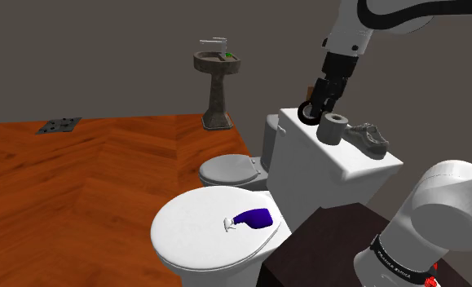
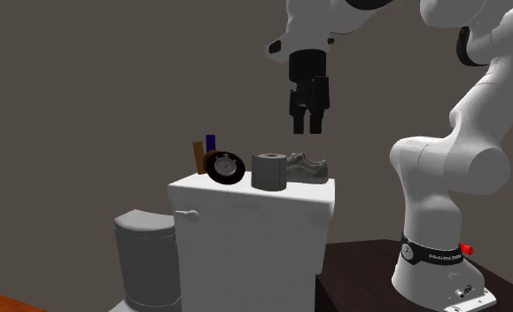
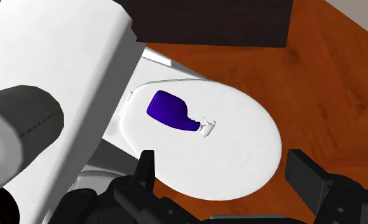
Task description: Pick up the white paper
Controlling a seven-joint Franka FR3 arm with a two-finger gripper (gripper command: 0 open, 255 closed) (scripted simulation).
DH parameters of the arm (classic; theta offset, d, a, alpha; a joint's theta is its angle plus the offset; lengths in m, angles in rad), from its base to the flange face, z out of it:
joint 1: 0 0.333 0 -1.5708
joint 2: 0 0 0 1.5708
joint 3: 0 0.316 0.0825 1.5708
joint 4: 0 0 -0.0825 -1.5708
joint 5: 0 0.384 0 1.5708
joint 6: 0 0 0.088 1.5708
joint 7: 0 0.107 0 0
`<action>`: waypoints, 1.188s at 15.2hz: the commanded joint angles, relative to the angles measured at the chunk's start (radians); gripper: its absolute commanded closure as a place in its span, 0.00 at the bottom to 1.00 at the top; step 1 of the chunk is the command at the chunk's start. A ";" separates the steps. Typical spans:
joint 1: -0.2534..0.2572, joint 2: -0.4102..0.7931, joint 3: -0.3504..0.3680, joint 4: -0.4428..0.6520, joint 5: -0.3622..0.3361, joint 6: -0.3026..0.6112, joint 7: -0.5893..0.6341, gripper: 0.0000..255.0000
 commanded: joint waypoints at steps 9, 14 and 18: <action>-0.070 0.138 -0.129 0.015 -0.111 0.114 -0.134 0.00; -0.106 0.252 -0.209 0.057 -0.161 0.186 -0.215 0.00; -0.129 0.356 -0.271 0.110 -0.185 0.242 -0.280 0.00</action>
